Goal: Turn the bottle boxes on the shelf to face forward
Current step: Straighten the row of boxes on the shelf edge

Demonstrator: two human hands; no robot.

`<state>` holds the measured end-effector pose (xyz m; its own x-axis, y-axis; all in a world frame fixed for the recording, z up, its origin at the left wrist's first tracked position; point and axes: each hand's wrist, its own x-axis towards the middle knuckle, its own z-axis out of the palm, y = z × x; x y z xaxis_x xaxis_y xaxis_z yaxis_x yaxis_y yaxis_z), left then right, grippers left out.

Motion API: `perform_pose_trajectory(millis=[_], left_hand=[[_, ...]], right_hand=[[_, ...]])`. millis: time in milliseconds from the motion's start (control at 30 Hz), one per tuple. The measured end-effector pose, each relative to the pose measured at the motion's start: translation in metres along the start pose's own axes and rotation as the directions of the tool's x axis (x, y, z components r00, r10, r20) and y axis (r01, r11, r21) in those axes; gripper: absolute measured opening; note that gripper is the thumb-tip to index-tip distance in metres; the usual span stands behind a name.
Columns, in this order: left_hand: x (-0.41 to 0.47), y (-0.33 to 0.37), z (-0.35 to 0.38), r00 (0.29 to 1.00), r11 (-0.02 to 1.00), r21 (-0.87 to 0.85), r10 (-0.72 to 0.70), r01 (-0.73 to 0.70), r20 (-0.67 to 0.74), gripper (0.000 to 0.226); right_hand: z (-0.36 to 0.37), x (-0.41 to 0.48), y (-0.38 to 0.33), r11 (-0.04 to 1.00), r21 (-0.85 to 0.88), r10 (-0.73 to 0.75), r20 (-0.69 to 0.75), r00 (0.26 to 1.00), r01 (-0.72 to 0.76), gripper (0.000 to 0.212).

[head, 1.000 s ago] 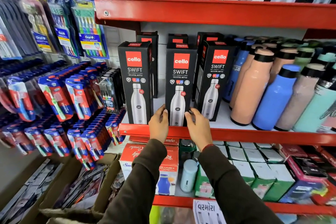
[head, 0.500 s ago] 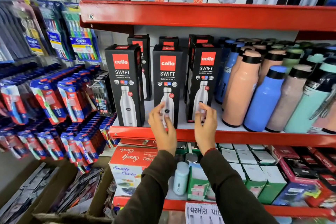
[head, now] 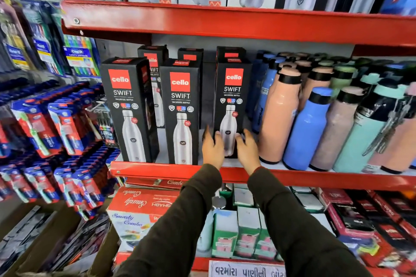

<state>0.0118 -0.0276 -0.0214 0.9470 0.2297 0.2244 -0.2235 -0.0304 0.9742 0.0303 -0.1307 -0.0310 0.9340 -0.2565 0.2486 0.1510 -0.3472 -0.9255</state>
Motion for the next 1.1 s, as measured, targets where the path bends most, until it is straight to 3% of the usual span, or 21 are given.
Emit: perform_pose_trajectory(millis=[267,733,1100], left_hand=[[0.009,-0.008,0.000,0.998,0.998,0.004,-0.060,0.060,-0.022,0.044],[-0.037,-0.012,-0.017,0.998,0.996,0.073,0.052,-0.049,-0.038,0.043],[-0.053,-0.006,-0.021,0.997,0.988,0.133,0.074,-0.073,-0.005,0.042]], right_hand=[[-0.006,0.001,0.010,1.000,0.002,0.000,0.010,1.000,0.000,0.050],[-0.022,-0.046,0.014,0.990,-0.019,-0.139,-0.031,0.990,0.139,0.033],[-0.029,-0.057,0.007,0.994,-0.040,-0.105,-0.027,0.994,0.104,0.035]])
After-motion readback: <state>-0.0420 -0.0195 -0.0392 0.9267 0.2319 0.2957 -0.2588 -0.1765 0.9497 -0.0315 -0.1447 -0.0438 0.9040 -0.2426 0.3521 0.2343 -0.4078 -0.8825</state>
